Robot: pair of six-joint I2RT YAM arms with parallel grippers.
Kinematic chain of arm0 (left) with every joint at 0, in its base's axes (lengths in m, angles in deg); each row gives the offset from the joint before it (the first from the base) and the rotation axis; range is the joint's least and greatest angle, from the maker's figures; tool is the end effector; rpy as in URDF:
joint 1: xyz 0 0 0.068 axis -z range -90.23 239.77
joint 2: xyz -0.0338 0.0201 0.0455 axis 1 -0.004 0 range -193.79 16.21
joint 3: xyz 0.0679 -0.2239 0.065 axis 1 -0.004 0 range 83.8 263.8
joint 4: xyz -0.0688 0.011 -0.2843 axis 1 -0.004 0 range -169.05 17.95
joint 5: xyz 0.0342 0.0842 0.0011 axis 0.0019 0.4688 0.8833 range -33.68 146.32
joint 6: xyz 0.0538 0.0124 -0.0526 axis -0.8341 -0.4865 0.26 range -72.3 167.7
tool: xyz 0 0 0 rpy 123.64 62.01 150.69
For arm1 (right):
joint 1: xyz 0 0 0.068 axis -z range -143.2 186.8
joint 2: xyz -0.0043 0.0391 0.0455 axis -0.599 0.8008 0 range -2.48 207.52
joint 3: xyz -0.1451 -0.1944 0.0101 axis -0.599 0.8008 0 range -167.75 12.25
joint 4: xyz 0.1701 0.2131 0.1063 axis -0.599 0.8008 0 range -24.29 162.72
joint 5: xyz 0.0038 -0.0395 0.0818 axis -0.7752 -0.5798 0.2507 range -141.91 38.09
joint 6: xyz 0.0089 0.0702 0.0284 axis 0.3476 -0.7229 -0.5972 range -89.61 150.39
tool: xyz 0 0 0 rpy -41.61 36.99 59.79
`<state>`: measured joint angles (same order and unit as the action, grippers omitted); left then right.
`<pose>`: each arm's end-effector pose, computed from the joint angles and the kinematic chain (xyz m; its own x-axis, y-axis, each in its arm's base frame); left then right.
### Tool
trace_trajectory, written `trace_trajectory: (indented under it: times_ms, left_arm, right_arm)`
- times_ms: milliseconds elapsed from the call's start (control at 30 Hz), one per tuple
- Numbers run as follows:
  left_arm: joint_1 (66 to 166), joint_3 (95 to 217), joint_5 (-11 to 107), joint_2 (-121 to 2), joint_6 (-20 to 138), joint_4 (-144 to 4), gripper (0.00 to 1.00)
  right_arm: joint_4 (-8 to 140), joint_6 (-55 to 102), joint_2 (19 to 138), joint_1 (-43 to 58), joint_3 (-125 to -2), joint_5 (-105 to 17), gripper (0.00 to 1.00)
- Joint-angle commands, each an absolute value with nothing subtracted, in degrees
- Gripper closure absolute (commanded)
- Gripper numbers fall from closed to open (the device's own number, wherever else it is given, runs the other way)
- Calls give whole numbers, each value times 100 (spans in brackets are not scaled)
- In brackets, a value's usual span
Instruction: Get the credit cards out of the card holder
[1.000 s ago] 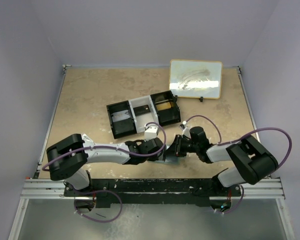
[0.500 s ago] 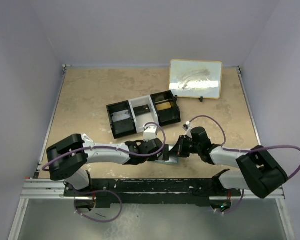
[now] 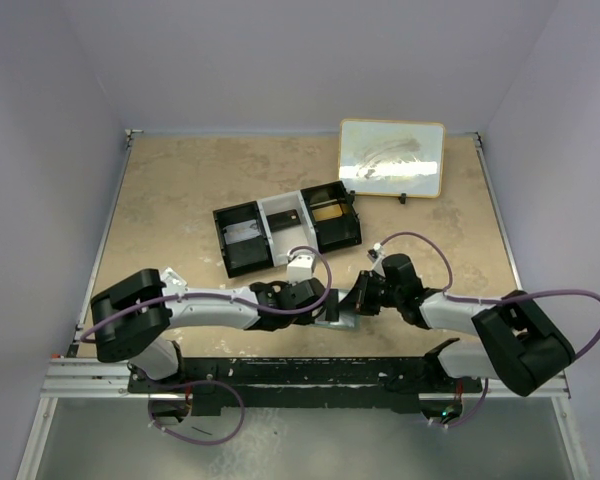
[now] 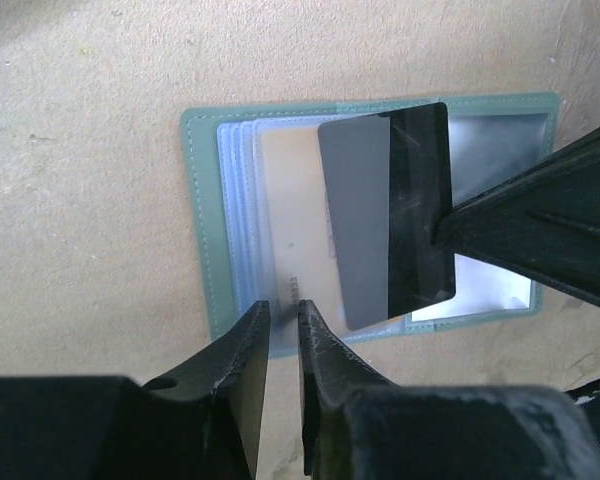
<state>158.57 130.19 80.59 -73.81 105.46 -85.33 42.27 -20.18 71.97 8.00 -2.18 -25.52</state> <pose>0.1460 -0.3029 0.0866 -0.8118 -0.0392 -0.5826 0.1538 0.9481 -0.2781 0.2091 0.1477 0.0483 -0.9066 0.2911 -0.3055 -0.0694 0.6112 0.7884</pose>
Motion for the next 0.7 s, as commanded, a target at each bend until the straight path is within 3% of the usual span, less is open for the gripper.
trace_trajectory:
  times_ms: [0,267,667]
  left_arm:
    - [15885,13407,8246,-7041,10399,-8926,84]
    - [15870,13582,8061,-7129,10151,-8495,80]
    - [15727,13278,7642,-7600,10212,-8196,88]
  right_arm:
    - [4362,-2057,7262,836,-213,-2919,91]
    - [4368,-2017,7181,833,-107,-2908,92]
    - [4240,-2124,7101,840,-15,-2876,90]
